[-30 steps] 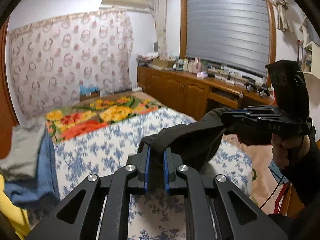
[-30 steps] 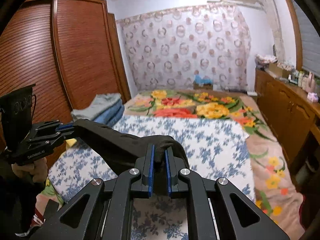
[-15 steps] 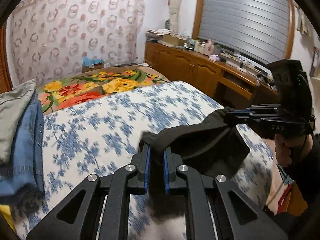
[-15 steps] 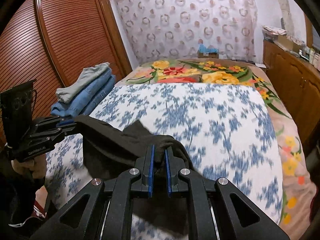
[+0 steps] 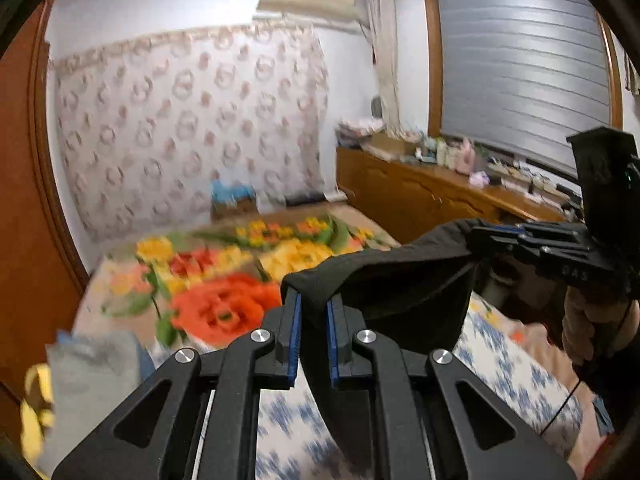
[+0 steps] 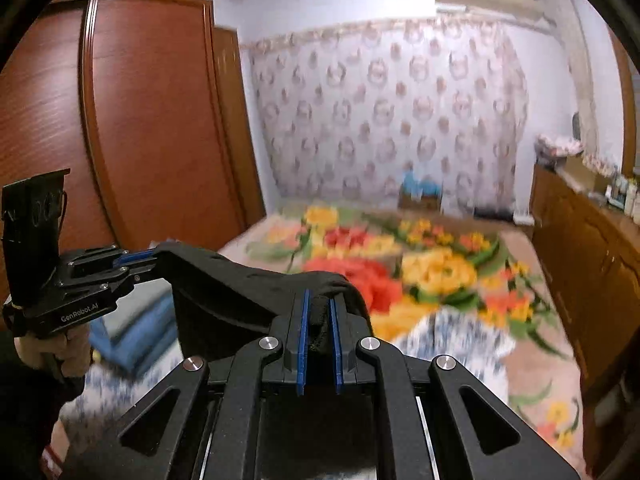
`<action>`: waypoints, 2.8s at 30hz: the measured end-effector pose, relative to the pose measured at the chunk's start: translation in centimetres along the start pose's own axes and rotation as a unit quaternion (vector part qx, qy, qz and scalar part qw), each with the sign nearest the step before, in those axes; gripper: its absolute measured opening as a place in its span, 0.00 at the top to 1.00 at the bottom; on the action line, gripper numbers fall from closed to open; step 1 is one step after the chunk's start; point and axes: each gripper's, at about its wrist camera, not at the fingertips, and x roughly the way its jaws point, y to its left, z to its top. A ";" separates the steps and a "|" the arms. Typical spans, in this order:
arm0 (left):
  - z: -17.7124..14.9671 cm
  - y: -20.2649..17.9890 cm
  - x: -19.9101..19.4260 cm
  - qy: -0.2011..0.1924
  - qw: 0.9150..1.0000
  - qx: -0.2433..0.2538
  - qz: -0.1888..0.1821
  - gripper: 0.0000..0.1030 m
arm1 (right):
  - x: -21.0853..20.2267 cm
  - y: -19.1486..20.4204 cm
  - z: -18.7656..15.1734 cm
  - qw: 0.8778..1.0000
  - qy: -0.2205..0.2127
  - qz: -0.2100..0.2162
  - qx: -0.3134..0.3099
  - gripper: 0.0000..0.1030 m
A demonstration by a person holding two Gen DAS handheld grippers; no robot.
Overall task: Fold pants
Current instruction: 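Lift the held hem end with both grippers and carry it over the garment, then lower the held hem end onto the garment's waistband half with both grippers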
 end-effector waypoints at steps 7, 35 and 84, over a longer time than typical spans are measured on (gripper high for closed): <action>0.2 0.0 -2.8 -0.018 0.999 0.025 0.011 0.88 | -2.5 1.6 2.7 0.999 -0.040 0.007 -0.017 0.91; -16.9 -4.7 -8.3 0.103 0.994 0.027 -0.041 0.88 | -5.5 7.1 -9.3 0.988 0.156 0.018 -0.008 0.91; -25.6 -6.5 -9.9 0.151 0.986 -0.036 -0.062 0.88 | -5.1 6.8 -19.4 0.980 0.186 0.031 0.061 0.91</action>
